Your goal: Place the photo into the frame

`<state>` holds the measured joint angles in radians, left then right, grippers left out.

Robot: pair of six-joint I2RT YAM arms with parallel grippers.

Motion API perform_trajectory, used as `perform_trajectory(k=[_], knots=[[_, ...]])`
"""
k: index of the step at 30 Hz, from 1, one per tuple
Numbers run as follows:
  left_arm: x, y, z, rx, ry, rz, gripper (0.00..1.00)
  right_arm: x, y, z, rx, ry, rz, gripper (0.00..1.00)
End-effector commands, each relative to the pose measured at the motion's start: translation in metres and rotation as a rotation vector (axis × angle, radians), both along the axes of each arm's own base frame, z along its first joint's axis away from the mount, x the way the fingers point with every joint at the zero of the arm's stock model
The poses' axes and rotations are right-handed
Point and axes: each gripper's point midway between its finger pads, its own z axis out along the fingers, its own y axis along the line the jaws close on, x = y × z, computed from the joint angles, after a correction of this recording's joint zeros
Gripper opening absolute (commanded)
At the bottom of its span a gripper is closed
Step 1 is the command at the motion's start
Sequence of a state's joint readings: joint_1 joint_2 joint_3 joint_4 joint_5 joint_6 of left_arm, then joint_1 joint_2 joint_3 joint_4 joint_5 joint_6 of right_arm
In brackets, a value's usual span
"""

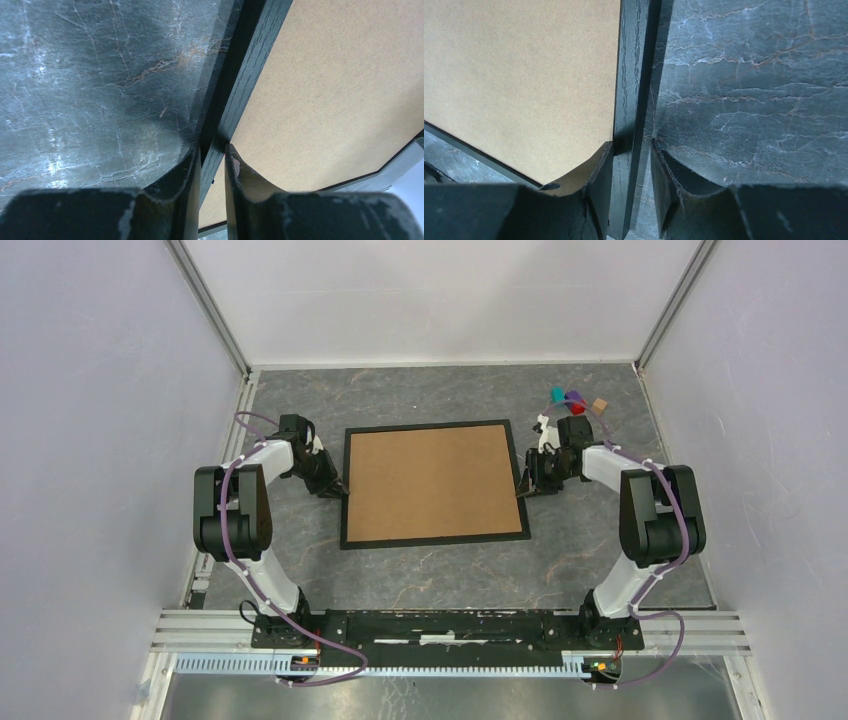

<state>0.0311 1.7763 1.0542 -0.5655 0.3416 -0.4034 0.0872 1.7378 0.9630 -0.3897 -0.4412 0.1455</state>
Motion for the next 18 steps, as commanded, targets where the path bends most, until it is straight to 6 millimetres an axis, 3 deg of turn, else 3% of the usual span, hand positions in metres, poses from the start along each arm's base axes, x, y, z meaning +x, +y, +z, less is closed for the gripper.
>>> perform_trajectory(k=[1,7,13,18], knots=[[-0.022,0.004,-0.027,0.062,0.083,-0.050,0.23,-0.017,-0.031,-0.036,-0.222,0.099,-0.034,0.38],[-0.023,0.004,-0.027,0.060,0.085,-0.050,0.23,-0.024,-0.037,-0.051,-0.360,0.128,-0.025,0.38],[-0.023,0.004,-0.027,0.058,0.084,-0.052,0.23,-0.053,-0.037,-0.078,-0.497,0.195,-0.014,0.37],[-0.023,0.004,-0.028,0.058,0.087,-0.051,0.22,-0.065,-0.024,-0.083,-0.615,0.180,0.022,0.36]])
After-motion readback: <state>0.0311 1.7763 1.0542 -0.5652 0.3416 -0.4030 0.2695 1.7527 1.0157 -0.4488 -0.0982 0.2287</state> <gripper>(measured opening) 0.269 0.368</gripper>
